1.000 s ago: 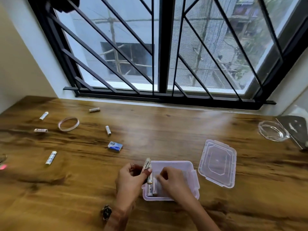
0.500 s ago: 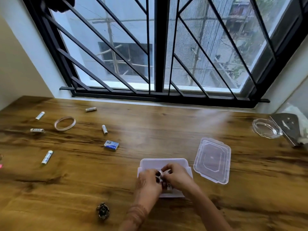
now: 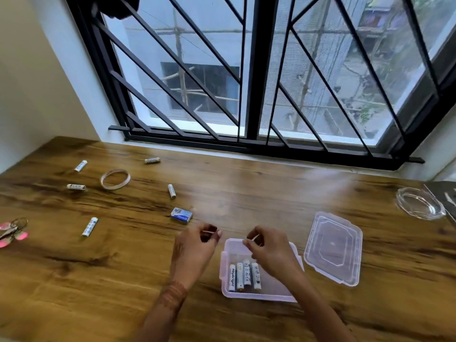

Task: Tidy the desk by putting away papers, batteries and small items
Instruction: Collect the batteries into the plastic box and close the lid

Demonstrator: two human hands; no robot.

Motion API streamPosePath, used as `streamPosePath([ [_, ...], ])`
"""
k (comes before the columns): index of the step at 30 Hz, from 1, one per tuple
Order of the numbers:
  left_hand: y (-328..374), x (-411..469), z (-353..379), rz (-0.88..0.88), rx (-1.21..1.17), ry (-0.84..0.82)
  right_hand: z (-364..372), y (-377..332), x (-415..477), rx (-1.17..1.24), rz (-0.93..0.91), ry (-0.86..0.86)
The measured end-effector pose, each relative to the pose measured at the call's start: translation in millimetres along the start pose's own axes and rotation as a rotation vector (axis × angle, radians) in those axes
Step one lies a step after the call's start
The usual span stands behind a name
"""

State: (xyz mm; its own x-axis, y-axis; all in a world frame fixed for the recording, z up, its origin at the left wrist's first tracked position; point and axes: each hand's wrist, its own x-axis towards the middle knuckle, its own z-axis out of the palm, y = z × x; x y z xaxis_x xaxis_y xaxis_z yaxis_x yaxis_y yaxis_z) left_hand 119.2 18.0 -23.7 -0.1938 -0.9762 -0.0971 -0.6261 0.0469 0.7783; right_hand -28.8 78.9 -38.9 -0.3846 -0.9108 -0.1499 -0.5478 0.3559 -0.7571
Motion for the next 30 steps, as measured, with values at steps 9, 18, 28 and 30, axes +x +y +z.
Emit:
streamPosePath([
  [9,-53.4,36.9,-64.0,-0.165,0.079,0.228,62.5,-82.5,76.9,-0.122,-0.266,-0.012],
  [18,-124.5,77.3,-120.6,-0.347,0.302,0.400,156.1,-132.3,160.9,-0.478,-0.313,-0.083],
  [28,-151.8,115.0,-133.3,-0.458,0.427,0.356,167.0,-129.6,144.6,-0.424,-0.342,-0.036],
  [30,-153.9,118.6,-130.0,-0.465,0.452,0.320,157.1,-132.2,127.8,-0.324,-0.340,0.010],
])
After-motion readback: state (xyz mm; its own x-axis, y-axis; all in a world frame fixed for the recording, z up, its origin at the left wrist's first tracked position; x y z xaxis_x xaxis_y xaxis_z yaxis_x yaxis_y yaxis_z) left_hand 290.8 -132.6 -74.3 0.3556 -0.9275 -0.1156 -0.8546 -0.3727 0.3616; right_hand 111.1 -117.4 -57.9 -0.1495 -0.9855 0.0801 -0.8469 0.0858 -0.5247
